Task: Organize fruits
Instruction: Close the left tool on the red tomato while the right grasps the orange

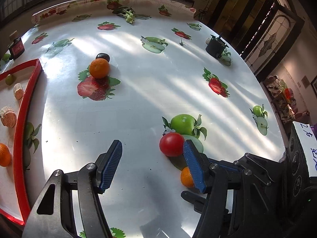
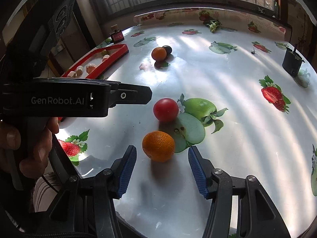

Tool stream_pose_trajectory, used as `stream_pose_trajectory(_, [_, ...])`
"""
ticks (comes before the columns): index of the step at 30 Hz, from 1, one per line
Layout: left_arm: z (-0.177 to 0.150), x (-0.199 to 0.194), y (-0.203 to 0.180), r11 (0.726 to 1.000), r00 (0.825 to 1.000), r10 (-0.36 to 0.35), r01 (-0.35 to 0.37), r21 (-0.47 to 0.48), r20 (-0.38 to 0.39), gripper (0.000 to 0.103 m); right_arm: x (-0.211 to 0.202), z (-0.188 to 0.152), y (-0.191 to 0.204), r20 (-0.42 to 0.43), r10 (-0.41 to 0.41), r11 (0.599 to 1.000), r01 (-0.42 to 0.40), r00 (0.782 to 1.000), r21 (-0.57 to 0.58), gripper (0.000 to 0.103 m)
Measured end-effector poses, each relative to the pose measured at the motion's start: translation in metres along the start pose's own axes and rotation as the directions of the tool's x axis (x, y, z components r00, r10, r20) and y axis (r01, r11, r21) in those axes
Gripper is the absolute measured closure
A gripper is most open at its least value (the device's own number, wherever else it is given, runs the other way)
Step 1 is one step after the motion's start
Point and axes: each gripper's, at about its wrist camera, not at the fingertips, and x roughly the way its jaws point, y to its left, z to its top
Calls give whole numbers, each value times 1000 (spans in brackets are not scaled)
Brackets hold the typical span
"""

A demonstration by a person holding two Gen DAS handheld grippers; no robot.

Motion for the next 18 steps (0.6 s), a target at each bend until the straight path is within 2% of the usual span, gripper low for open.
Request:
stream_pose_trajectory(2, [1, 8, -5, 1000, 1000, -9, 9, 10, -17, 40, 5, -2, 0, -4, 13, 1000, -13, 1000, -6, 55])
stream_pose_trajectory(3, [2, 11, -7, 1000, 1000, -16, 16, 15, -24, 40, 5, -2, 1, 4, 15, 1000, -15, 1000, -15, 68])
stream_pose_trajectory(5, [2, 17, -10, 999, 999, -32, 33, 20, -42, 40, 1, -2, -3, 2, 34, 999, -34, 999, -8, 69])
stream_pose_trajectory(9, [0, 27, -17, 998, 997, -51, 54, 45, -55, 44, -12, -6, -14, 13, 7, 1000, -7, 1000, 3, 70])
stream_pose_trajectory(11, [0, 30, -20, 997, 997, -51, 54, 60, -53, 63, -19, -8, -23, 19, -13, 1000, 13, 1000, 22, 70])
stream_pose_trajectory(13, [0, 32, -22, 996, 998, -47, 51, 78, -52, 73, -25, -9, -32, 29, -37, 998, 35, 999, 45, 70])
stream_pose_trajectory(18, [-3, 27, -20, 995, 999, -31, 34, 90, -37, 73, -38, -5, -49, 60, -73, 994, 67, 996, 91, 70])
